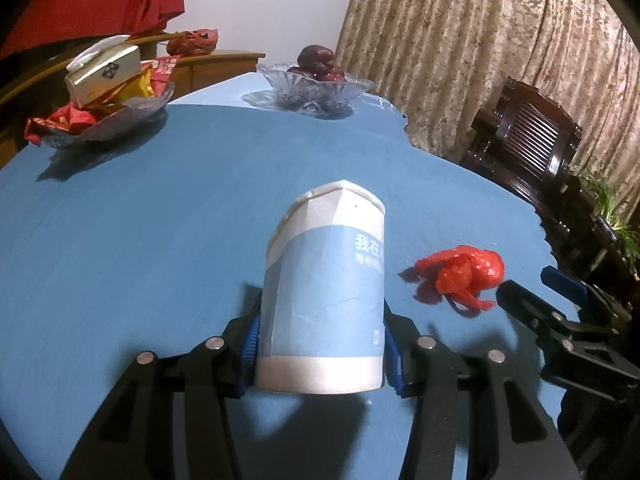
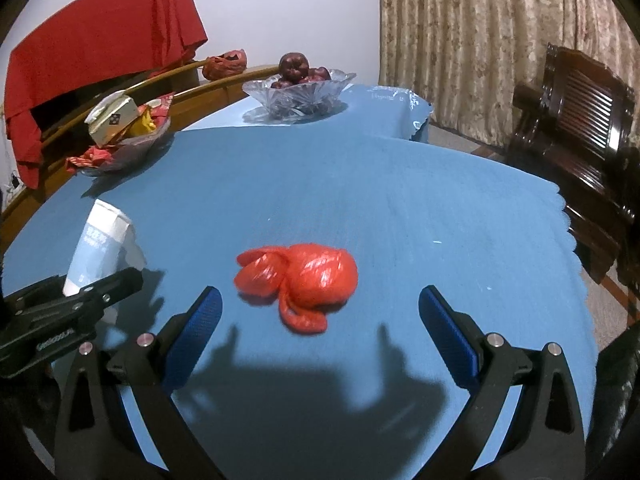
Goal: Collect trash
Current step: 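Grasp the red plastic bag with the right gripper, then carry the paper cup and red bag over the bin and release both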
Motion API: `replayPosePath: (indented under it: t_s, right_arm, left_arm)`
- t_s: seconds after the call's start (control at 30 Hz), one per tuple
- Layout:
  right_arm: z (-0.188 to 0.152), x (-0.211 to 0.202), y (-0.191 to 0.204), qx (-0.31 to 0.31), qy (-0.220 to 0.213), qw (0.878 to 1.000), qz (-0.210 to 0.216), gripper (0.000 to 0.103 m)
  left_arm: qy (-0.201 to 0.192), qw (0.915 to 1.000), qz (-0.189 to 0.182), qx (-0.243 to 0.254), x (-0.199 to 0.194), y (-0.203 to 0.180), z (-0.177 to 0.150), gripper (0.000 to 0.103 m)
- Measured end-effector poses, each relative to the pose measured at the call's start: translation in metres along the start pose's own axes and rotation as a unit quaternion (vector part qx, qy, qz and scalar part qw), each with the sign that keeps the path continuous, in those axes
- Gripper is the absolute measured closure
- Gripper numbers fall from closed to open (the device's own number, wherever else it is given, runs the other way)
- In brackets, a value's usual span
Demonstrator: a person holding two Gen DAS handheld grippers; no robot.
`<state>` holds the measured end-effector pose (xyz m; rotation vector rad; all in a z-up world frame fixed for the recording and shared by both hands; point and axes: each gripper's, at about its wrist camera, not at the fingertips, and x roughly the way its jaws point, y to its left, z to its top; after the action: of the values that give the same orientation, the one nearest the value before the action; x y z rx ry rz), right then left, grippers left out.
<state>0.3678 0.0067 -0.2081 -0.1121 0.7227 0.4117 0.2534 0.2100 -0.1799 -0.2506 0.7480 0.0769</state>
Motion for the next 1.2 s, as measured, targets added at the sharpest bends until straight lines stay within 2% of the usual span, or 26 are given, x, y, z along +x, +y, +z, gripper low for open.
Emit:
replayPosePath:
  t_s: [0.17, 0.23, 0.3, 0.33, 0.37, 0.4, 0.53, 0.77, 1.2]
  right_arm:
    - [0.004, 0.026, -0.001, 0.000, 0.026, 1.000, -0.003, 0.008]
    - [0.004, 0.033, 0.000, 0.000, 0.034, 0.999, 0.001, 0.021]
    - [0.004, 0.041, 0.002, -0.003, 0.056, 0.998, 0.009, 0.040]
    - [0.004, 0.043, 0.002, 0.000, 0.064, 0.998, 0.018, 0.044]
    - [0.003, 0.044, 0.003, 0.002, 0.068, 0.997, 0.025, 0.058]
    - [0.002, 0.043, 0.004, 0.001, 0.070, 0.997, 0.031, 0.067]
    - [0.000, 0.027, 0.006, -0.003, 0.057, 0.997, 0.046, 0.070]
    - [0.003, -0.028, -0.008, 0.010, 0.015, 0.999, 0.037, 0.070]
    - [-0.009, -0.141, -0.065, 0.040, -0.041, 0.998, -0.005, 0.070]
  left_arm:
    - [0.004, 1.0000, 0.001, 0.005, 0.008, 0.000, 0.003, 0.053]
    - [0.004, 0.9999, 0.001, 0.010, 0.010, -0.002, 0.003, 0.053]
    - [0.005, 0.9999, 0.000, 0.011, 0.010, -0.003, 0.002, 0.053]
    - [0.006, 0.9999, -0.001, 0.010, 0.011, -0.003, 0.003, 0.053]
    - [0.006, 0.9999, -0.001, 0.010, 0.011, -0.004, 0.003, 0.053]
    - [0.006, 0.9999, -0.002, 0.011, 0.010, -0.005, 0.003, 0.053]
    - [0.001, 0.9999, -0.004, 0.017, 0.004, -0.009, 0.003, 0.053]
    - [-0.017, 0.9994, -0.013, 0.027, -0.018, -0.028, 0.008, 0.053]
    - [-0.042, 0.9936, -0.071, 0.077, -0.072, -0.108, 0.010, 0.053]
